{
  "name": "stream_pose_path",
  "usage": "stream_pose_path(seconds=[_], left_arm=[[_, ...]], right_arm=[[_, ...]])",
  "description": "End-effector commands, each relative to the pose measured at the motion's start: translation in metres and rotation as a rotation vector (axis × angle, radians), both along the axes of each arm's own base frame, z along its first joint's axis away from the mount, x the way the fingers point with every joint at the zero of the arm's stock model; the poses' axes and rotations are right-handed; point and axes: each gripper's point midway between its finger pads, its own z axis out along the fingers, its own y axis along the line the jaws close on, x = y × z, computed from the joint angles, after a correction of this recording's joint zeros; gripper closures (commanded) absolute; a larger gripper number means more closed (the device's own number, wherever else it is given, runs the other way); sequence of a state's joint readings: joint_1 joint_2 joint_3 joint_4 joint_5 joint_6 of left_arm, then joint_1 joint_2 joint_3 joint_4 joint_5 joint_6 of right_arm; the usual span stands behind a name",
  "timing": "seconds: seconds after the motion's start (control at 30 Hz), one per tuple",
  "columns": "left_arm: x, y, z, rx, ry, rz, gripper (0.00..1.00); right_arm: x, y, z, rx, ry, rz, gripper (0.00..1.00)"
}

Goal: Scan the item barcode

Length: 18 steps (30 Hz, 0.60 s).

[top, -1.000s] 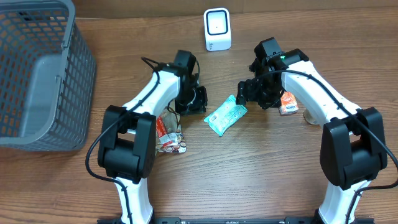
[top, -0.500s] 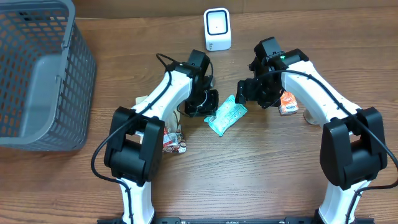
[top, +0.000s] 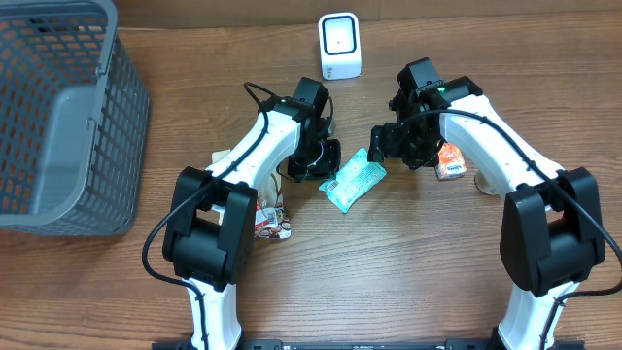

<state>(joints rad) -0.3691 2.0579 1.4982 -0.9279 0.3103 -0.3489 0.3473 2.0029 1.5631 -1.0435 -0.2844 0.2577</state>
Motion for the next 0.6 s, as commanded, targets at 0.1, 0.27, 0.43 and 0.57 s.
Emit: stream_pose_path(seconds=[0.1, 0.27, 0.43, 0.57], left_arm=[[-0.001, 0.004, -0.003, 0.036, 0.001, 0.028, 0.96], [-0.008, 0.0, -0.009, 0.024, 0.018, 0.027, 0.96], [-0.005, -0.002, -0.003, 0.003, 0.018, 0.028, 0.96], [-0.005, -0.006, 0.003, -0.002, 0.021, 0.026, 0.96]], right_arm=[[0.002, 0.0, 0.0, 0.005, 0.0, 0.001, 0.14], [0.002, 0.0, 0.0, 0.005, 0.0, 0.001, 0.14], [0.002, 0.0, 0.0, 0.005, 0.0, 0.001, 0.14], [0.002, 0.0, 0.0, 0.005, 0.0, 0.001, 0.14]])
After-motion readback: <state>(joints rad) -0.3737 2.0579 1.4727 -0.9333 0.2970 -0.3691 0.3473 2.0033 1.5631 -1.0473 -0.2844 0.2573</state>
